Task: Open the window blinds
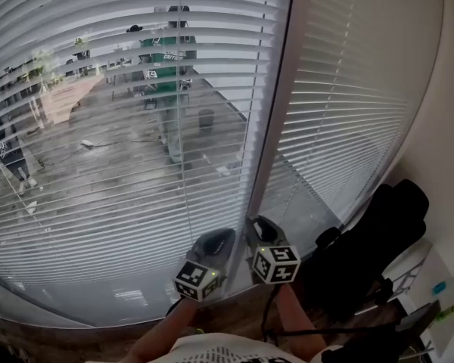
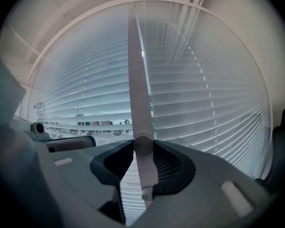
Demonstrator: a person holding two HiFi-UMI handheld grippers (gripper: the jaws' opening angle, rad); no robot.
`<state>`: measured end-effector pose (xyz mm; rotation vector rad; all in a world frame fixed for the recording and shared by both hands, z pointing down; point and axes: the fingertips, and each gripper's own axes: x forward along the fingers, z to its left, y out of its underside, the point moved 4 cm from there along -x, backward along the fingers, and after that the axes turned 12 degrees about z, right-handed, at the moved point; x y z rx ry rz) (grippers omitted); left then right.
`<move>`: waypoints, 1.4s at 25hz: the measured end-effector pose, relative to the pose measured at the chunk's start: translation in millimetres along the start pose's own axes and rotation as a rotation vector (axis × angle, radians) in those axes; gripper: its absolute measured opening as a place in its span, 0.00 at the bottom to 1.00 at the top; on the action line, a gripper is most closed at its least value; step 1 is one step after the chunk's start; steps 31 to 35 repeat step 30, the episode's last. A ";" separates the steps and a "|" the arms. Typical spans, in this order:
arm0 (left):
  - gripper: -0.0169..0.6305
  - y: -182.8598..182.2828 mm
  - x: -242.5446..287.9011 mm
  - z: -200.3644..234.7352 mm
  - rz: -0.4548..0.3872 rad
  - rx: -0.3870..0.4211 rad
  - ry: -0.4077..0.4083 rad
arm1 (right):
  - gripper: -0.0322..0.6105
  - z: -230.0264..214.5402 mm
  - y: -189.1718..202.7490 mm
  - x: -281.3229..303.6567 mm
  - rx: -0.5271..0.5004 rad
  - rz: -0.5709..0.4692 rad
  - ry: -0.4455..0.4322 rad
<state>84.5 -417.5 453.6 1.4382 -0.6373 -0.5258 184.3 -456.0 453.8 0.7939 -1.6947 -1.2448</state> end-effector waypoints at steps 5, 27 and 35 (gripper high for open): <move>0.01 -2.3 1.8 0.8 0.000 0.008 0.002 | 0.26 0.5 -2.5 -0.1 -0.003 0.002 0.012; 0.01 -3.6 9.8 -6.1 0.002 0.007 0.013 | 0.26 1.2 -1.3 -0.6 -0.048 0.001 0.020; 0.01 -3.7 10.8 -6.2 0.003 0.008 0.014 | 0.25 1.1 -2.1 0.1 -0.050 0.000 0.020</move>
